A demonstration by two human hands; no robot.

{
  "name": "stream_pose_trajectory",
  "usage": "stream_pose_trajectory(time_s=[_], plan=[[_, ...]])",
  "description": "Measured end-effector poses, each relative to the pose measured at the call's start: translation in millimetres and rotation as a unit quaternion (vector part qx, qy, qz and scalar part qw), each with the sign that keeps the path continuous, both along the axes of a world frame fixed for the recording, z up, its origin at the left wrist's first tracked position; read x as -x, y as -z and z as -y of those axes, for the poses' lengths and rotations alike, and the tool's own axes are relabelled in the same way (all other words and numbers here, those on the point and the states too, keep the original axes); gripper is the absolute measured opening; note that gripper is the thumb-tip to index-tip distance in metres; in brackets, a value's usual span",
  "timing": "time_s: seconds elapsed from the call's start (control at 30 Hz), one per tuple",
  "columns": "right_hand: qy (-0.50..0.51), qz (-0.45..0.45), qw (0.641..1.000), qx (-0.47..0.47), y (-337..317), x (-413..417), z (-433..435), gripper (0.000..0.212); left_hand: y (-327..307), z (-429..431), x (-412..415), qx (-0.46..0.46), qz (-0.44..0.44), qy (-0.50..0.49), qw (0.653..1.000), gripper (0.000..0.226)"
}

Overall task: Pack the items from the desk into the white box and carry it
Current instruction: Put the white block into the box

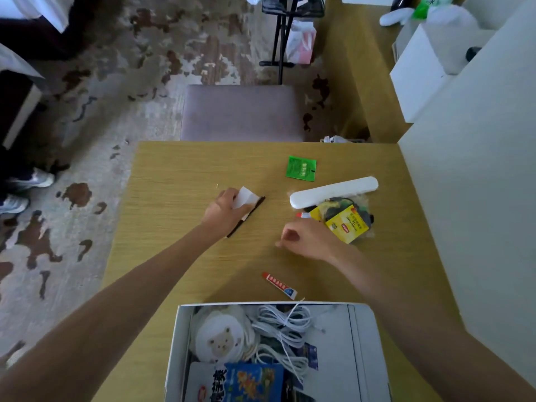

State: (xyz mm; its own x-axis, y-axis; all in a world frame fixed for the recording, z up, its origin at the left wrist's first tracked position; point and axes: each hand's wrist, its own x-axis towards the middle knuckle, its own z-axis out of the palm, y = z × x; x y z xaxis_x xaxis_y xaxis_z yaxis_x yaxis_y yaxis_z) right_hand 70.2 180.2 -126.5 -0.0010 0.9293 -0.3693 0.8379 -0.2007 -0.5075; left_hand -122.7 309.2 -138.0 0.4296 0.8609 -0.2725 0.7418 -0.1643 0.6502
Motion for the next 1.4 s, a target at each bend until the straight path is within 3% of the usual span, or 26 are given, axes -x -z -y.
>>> stream_pose_trajectory(time_s=[0.1,0.2,0.3,0.37,0.43,0.53,0.7,0.83,0.97,1.1,1.23,1.4], plan=[[-0.095,0.036,0.988,0.116,-0.7,26.8,4.2,0.046,-10.7,21.2,16.1,0.075,0.044,-0.026,0.996,0.049],[-0.243,0.151,0.947,0.146,-0.6,48.5,7.6,0.03,-22.5,39.3,30.4,0.106,0.074,-0.027,0.991,0.048],[-0.286,0.199,0.926,0.146,-14.6,55.0,9.5,0.025,-39.5,52.5,48.6,0.092,0.089,-0.025,0.991,0.047],[-0.266,0.217,0.927,0.152,-24.9,55.5,11.5,0.027,-52.4,62.7,62.1,0.086,0.111,-0.019,0.99,0.044],[-0.186,0.199,0.955,0.114,-38.5,53.3,16.6,0.026,-67.3,74.4,73.7,0.072,0.131,-0.018,0.989,0.042],[-0.001,0.067,0.997,-0.025,-76.3,46.9,36.3,0.021,-91.7,98.7,85.0,0.032,0.148,-0.007,0.988,0.048],[0.132,-0.09,0.964,-0.211,-142.9,72.5,110.9,0.009,-125.0,152.5,99.6,-0.023,0.183,0.062,0.981,0.045],[0.094,-0.06,0.973,-0.2,-150.4,102.5,197.5,0.004,-125.6,191.9,114.5,-0.034,0.159,0.114,0.98,0.035],[0.019,0.035,0.996,-0.085,-119.8,112.6,251.7,0.014,-116.4,220.8,133.0,-0.012,0.139,0.119,0.983,0.043],[-0.059,0.131,0.99,0.004,-84.5,106.2,260.3,0.014,-110.7,244.7,140.3,-0.017,0.129,0.101,0.986,0.04],[-0.089,0.227,0.97,-0.005,-58.4,102.3,250.1,0.009,-108.0,268.5,139.9,-0.018,0.129,0.082,0.988,0.037],[-0.113,0.213,0.968,-0.061,-50.5,107.3,241.7,0.009,-104.4,292.2,136.2,-0.071,0.044,0.081,0.993,0.038]])
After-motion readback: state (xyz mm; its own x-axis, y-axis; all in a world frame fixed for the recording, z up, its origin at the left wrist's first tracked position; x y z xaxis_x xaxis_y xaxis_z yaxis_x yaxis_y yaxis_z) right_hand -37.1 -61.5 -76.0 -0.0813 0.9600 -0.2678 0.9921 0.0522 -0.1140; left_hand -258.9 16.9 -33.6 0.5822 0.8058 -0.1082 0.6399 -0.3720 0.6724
